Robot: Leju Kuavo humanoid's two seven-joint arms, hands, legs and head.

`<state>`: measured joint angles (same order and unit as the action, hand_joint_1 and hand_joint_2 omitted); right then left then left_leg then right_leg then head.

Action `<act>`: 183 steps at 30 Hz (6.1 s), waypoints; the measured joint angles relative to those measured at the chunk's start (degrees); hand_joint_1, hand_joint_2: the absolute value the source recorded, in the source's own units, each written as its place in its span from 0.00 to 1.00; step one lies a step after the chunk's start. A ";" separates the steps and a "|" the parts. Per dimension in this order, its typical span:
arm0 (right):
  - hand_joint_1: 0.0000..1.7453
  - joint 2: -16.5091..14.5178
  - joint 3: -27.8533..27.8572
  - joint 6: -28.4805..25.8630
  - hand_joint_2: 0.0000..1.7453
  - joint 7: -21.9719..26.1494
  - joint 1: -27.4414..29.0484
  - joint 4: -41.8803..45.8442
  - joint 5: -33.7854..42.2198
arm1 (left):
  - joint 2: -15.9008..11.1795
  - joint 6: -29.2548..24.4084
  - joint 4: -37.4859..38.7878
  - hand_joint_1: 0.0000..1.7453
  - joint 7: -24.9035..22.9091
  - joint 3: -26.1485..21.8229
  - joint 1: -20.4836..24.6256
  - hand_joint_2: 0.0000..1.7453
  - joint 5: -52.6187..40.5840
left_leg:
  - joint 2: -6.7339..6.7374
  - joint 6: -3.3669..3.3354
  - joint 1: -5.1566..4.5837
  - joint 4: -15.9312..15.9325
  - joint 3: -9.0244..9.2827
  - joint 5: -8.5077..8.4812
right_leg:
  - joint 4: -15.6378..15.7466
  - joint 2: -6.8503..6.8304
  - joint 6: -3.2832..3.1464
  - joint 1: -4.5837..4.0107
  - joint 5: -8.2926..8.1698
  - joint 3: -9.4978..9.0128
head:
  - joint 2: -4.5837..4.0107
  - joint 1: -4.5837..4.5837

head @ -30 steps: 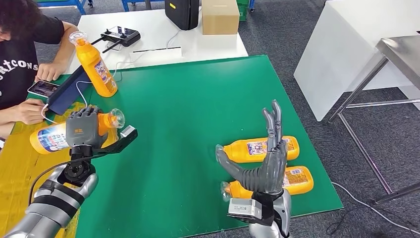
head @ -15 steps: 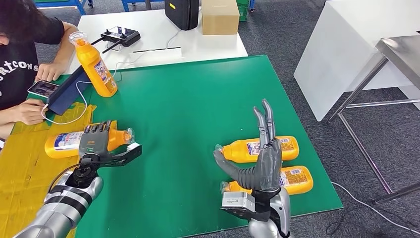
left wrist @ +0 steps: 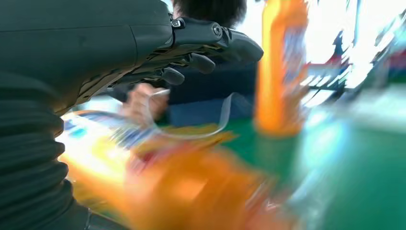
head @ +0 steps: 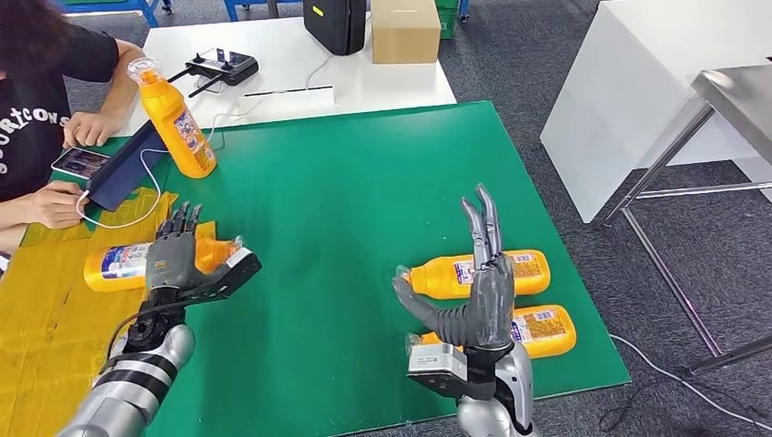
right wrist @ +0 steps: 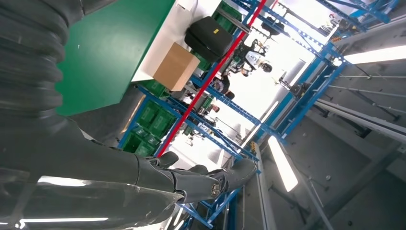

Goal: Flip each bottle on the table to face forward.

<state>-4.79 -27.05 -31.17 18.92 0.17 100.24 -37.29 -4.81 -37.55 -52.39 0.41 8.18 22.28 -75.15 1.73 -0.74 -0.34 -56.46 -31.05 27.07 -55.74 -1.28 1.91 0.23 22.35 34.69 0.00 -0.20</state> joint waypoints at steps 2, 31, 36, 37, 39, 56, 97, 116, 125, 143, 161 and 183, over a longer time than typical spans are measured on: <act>0.00 0.38 0.03 -0.85 1.00 0.05 0.07 -0.40 -0.33 | 3.17 -2.20 -7.78 0.00 16.69 -4.13 -3.48 1.00 8.86 | 0.00 -0.01 -0.03 0.00 -0.05 0.01 | 0.01 0.00 0.00 0.02 0.00 0.03 | 0.00 0.01; 0.00 20.54 7.79 17.88 1.00 -14.16 -6.86 -18.27 -26.24 | 14.63 -2.49 -45.38 0.00 36.89 -8.18 -18.11 1.00 50.99 | -0.02 -0.26 -0.15 -0.02 0.06 0.15 | 0.07 -0.02 0.07 0.18 -0.02 -0.12 | 0.00 0.00; 0.00 20.69 7.25 16.29 1.00 -12.09 -10.52 -25.86 -27.25 | 13.58 -2.36 -43.65 0.00 35.49 -5.29 -17.18 1.00 49.09 | -0.01 -0.26 -0.14 -0.02 0.07 0.14 | 0.06 -0.02 0.07 0.17 -0.03 -0.13 | 0.00 0.02; 0.00 20.59 7.02 16.11 1.00 -11.94 -11.24 -27.14 -27.51 | 13.49 -2.38 -43.33 0.00 35.37 -4.89 -17.07 1.00 48.46 | -0.01 -0.26 -0.14 -0.02 0.07 0.14 | 0.06 -0.02 0.07 0.17 -0.03 -0.13 | 0.00 0.02; 0.00 20.40 6.45 16.07 1.00 -11.75 -12.64 -29.44 -27.87 | 13.36 -2.41 -42.82 0.00 35.27 -4.19 -16.97 1.00 47.76 | -0.01 -0.26 -0.14 -0.02 0.07 0.14 | 0.06 -0.02 0.07 0.16 -0.02 -0.13 | 0.00 0.02; 0.00 18.82 3.66 20.50 1.00 -9.45 -19.37 -42.82 -24.12 | 12.75 -2.48 -41.34 0.00 35.73 -1.29 -16.85 1.00 48.05 | -0.02 -0.26 -0.14 -0.02 0.06 0.15 | 0.06 -0.02 0.07 0.17 -0.02 -0.13 | 0.00 0.02; 1.00 4.86 8.99 -0.93 1.00 -0.35 -11.24 -18.76 -0.60 | 9.71 14.30 -38.23 0.00 22.97 5.08 -16.58 1.00 48.83 | 0.01 -0.30 -0.16 -0.01 0.20 0.12 | 0.07 0.03 0.10 0.18 -0.02 -0.25 | 0.01 0.00; 1.00 -7.90 7.83 21.97 1.00 7.58 -12.98 -26.52 35.86 | 5.52 38.84 -28.42 0.00 20.35 14.04 -6.50 1.00 57.75 | 0.03 -0.27 -0.10 -0.01 0.15 0.10 | 0.02 0.05 0.09 0.12 -0.03 -0.20 | 0.00 0.00; 1.00 -11.51 -1.05 23.42 1.00 6.84 -17.14 -37.12 31.45 | 5.44 41.55 -26.66 0.00 20.85 15.66 -4.00 1.00 61.94 | 0.03 -0.24 -0.07 -0.01 0.14 0.09 | 0.01 0.05 0.08 0.08 -0.02 -0.16 | 0.00 0.00; 1.00 -11.99 -14.04 13.78 1.00 6.03 -21.41 -45.42 13.50 | 4.88 42.50 -23.79 0.72 20.69 15.20 -3.15 1.00 66.77 | 0.05 -0.23 -0.09 -0.01 0.13 0.07 | 0.01 0.06 0.08 0.08 -0.02 -0.13 | 0.00 0.00; 0.20 -10.16 -15.43 7.45 1.00 5.53 -20.24 -44.42 15.98 | 5.88 40.71 -23.63 1.00 19.74 14.41 -4.82 1.00 72.84 | 0.04 -0.23 -0.10 -0.01 0.12 0.08 | 0.02 0.06 0.08 0.10 -0.02 -0.12 | 0.00 0.01; 0.00 -0.42 -4.32 3.88 1.00 12.11 -3.31 3.49 21.27 | 4.49 0.49 -27.33 1.00 10.74 2.25 -9.52 1.00 22.00 | 0.00 -0.22 -0.10 -0.01 0.00 0.10 | 0.03 -0.04 0.07 0.11 -0.01 -0.05 | 0.00 -0.01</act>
<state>-5.21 -31.38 -27.29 31.03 -3.13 103.73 -16.02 -0.33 -37.06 -79.72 11.16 10.43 12.76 -53.15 1.73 -0.96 -0.44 -56.47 -31.06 27.16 -55.71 -1.32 1.98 0.34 22.35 34.63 0.00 -0.20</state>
